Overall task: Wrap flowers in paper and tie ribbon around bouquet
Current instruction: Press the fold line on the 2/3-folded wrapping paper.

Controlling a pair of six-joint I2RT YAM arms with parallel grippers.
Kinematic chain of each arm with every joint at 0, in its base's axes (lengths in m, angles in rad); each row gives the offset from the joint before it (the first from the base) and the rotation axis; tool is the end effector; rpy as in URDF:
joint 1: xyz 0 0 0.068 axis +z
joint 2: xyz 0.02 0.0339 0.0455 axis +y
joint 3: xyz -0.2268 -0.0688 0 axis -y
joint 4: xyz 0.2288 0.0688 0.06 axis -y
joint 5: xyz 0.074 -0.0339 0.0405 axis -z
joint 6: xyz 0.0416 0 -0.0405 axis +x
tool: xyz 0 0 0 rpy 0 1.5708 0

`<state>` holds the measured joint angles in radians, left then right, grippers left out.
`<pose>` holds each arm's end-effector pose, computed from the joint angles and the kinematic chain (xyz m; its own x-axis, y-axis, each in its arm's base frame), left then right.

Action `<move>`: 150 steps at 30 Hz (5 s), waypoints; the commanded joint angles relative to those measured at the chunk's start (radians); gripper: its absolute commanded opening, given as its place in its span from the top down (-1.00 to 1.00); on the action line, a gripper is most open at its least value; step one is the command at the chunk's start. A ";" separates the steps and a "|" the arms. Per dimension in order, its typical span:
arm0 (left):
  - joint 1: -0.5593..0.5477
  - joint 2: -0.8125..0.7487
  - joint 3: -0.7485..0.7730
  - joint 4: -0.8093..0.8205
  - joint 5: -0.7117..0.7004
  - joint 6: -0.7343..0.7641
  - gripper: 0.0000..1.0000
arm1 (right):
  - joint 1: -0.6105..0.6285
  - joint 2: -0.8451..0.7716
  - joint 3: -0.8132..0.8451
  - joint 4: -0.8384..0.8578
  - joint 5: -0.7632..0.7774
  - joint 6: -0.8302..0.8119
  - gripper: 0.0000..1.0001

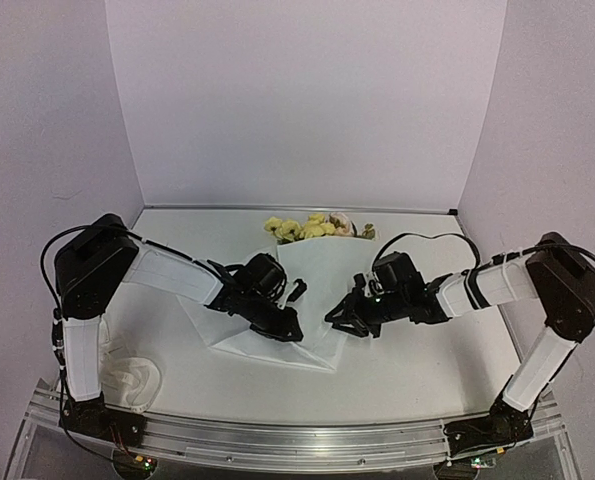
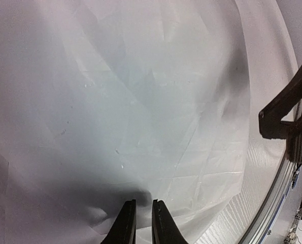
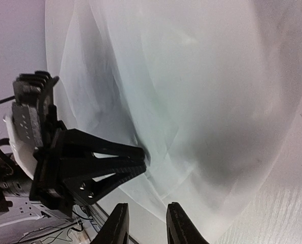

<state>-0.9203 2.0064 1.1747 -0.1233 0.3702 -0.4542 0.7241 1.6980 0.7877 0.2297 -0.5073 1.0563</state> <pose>0.2177 -0.3110 0.0984 -0.8252 0.4090 -0.3895 0.5635 0.6429 -0.5188 0.2280 0.2286 0.1252 -0.9823 0.1471 -0.1163 -0.0138 0.5620 0.8270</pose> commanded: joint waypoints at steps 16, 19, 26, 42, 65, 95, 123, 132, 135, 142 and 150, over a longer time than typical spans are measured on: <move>-0.002 0.020 -0.021 0.033 -0.030 -0.009 0.87 | -0.123 0.117 0.003 0.014 0.076 0.003 0.56; -0.002 0.022 -0.023 0.033 -0.031 -0.009 0.89 | -0.143 0.132 0.025 0.014 0.069 0.006 0.56; -0.002 0.023 -0.024 0.024 -0.033 -0.004 0.92 | -0.199 0.182 0.078 0.013 0.070 0.020 0.56; -0.002 0.028 -0.027 0.012 -0.037 0.004 0.95 | -0.315 0.289 0.227 0.007 0.055 0.057 0.56; -0.002 0.023 -0.021 -0.012 -0.033 0.011 0.99 | -0.504 0.541 0.684 -0.247 -0.027 0.015 0.53; -0.002 -0.241 -0.036 0.032 -0.105 -0.145 0.60 | -0.295 0.024 0.364 -0.510 -0.068 -0.164 0.40; 0.023 -0.759 -0.685 0.172 -0.338 -0.759 0.33 | 0.104 0.274 0.337 -0.085 0.005 0.036 0.56; 0.007 -0.587 -0.542 0.238 -0.189 -0.585 0.48 | 0.113 0.308 0.306 -0.018 0.010 0.090 0.58; -0.003 -0.512 -0.513 0.272 -0.156 -0.561 0.52 | 0.120 0.302 0.296 -0.003 0.014 0.100 0.58; -0.015 -0.401 -0.483 0.306 -0.096 -0.537 0.57 | 0.133 0.297 0.286 0.011 0.009 0.123 0.58; -0.015 -0.382 -0.524 0.277 -0.152 -0.558 0.59 | 0.150 0.333 0.275 0.022 0.007 0.135 0.59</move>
<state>-0.9333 1.6245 0.6525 0.1395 0.2493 -1.0162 0.8623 1.9987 1.0767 0.2186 -0.5126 1.1800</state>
